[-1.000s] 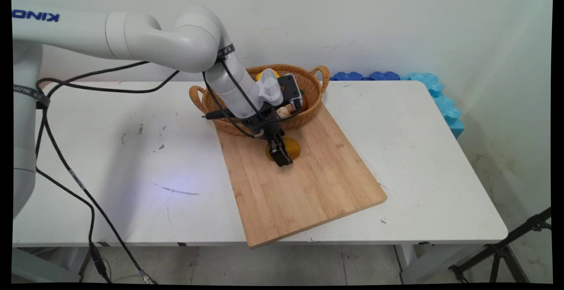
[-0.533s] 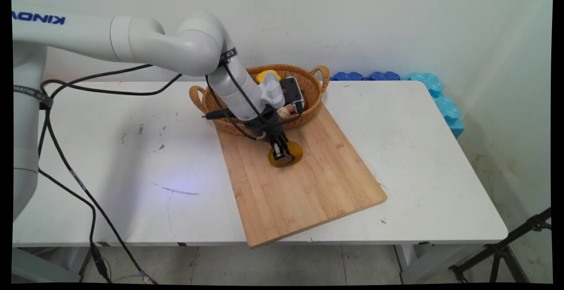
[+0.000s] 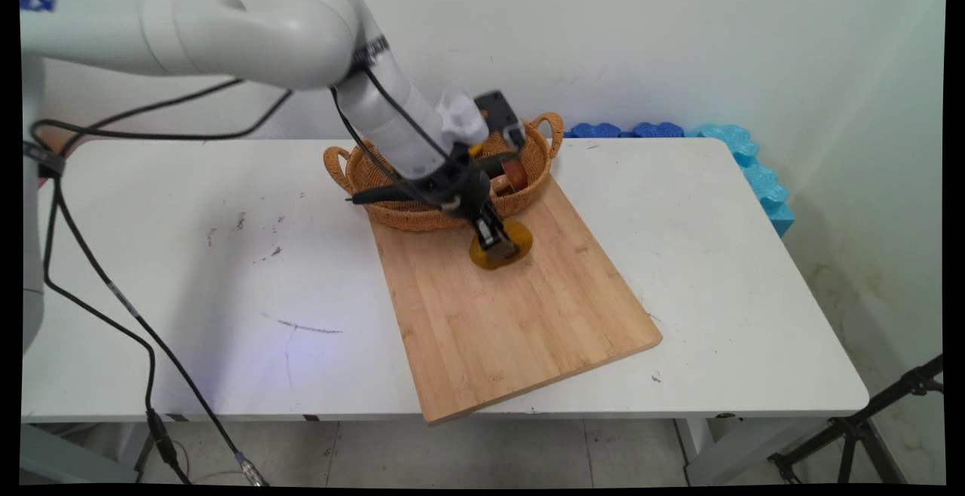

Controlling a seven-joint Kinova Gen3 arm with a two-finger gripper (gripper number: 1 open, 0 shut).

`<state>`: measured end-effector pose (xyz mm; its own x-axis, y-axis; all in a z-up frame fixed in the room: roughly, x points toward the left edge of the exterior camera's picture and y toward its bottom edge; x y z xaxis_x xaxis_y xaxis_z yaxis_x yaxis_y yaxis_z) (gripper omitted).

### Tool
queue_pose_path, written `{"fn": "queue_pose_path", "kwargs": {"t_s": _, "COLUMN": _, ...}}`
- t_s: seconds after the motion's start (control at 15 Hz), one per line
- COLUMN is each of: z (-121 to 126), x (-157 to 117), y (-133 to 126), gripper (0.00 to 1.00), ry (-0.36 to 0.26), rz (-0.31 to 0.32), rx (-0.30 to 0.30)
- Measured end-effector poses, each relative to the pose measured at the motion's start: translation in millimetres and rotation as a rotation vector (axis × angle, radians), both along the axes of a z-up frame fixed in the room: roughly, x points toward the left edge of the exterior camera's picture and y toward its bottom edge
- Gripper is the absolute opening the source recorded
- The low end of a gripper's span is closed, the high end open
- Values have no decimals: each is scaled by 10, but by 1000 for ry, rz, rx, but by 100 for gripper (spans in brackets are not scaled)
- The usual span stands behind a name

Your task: Place the picked object in the vegetable basket

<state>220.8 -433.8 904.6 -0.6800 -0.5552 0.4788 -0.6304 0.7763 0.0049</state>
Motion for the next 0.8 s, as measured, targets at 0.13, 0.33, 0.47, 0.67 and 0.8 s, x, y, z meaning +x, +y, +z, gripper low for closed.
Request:
{"fn": "queue_pose_path", "kwargs": {"t_s": 0.13, "z": 304, "x": 40, "y": 39, "gripper": 0, "ry": 34, "rz": 36, "rx": -5}}
{"fn": "queue_pose_path", "kwargs": {"t_s": 0.33, "z": 720, "x": 159, "y": 21, "gripper": 0, "ry": 72, "rz": 88, "rx": -24}}
{"fn": "queue_pose_path", "kwargs": {"t_s": 0.47, "z": 950, "x": 266, "y": -33, "gripper": 0, "ry": 84, "rz": 121, "rx": -43}}
{"fn": "queue_pose_path", "kwargs": {"t_s": 0.67, "z": 1181, "x": 481, "y": -150, "gripper": 0, "ry": 80, "rz": 172, "rx": -76}}
{"fn": "queue_pose_path", "kwargs": {"t_s": 0.8, "z": 1219, "x": 623, "y": -232, "gripper": 0, "ry": 65, "rz": 205, "rx": -89}}
